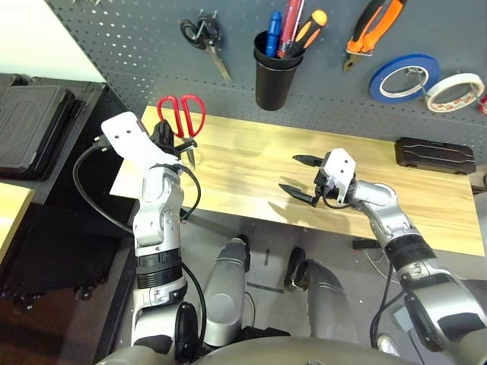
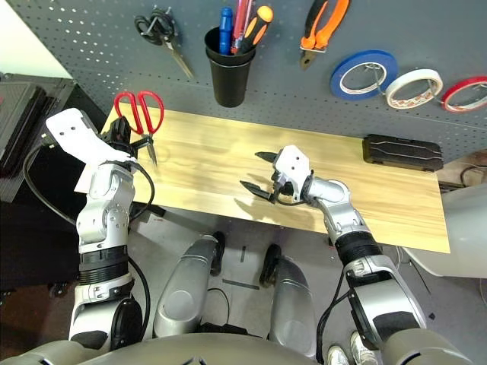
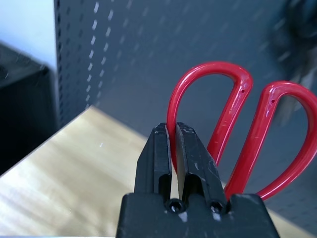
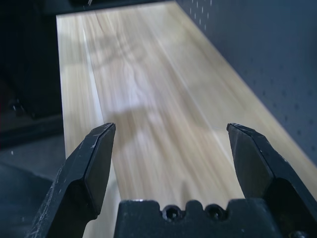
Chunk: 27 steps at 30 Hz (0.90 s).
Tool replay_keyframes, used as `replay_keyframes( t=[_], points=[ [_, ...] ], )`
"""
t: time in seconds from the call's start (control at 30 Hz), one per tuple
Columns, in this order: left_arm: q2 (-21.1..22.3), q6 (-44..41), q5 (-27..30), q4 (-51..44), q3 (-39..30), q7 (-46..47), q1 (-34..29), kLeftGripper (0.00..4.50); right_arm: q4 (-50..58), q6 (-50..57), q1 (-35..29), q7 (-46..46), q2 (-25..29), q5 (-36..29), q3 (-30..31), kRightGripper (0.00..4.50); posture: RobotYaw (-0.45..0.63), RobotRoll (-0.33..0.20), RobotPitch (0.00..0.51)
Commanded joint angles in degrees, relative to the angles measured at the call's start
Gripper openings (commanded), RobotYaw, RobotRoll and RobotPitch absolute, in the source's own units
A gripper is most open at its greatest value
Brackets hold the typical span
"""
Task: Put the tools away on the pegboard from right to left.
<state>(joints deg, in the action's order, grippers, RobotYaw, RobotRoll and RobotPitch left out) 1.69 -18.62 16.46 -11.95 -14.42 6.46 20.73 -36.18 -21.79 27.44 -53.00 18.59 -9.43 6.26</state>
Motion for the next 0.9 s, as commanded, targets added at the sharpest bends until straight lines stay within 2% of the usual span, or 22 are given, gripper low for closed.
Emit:
replay_keyframes(
  t=[0.03, 0.37, 0.67, 0.9],
  points=[
    [0.3, -1.2, 2.3, -4.8, 1.0, -2.3, -1.2, 0.03, -0.8, -1.7, -0.9, -1.7, -0.4, -3.0, -2.6, 4.5, 0.41, 0.0, 0.192],
    [1.3, -5.4, 7.7, -7.8, 2.1, -5.3, 3.0, 0.03, 0.6, -3.7, -2.4, -4.0, -0.4, -6.8, -6.5, 4.5, 0.38, 0.0, 0.186],
    [2.9, -7.2, 9.3, -1.1, 0.0, -5.1, 10.6, 0.03, 3.0, -4.1, -3.6, -4.6, -1.2, -8.9, -7.6, 4.5, 0.37, 0.0, 0.187],
    [4.7, -6.5, 7.4, 5.3, 0.4, -5.3, 15.3, 0.03, 5.1, -3.6, -4.7, -3.7, -1.6, -9.0, -7.7, 4.5, 0.34, 0.0, 0.189]
  ],
)
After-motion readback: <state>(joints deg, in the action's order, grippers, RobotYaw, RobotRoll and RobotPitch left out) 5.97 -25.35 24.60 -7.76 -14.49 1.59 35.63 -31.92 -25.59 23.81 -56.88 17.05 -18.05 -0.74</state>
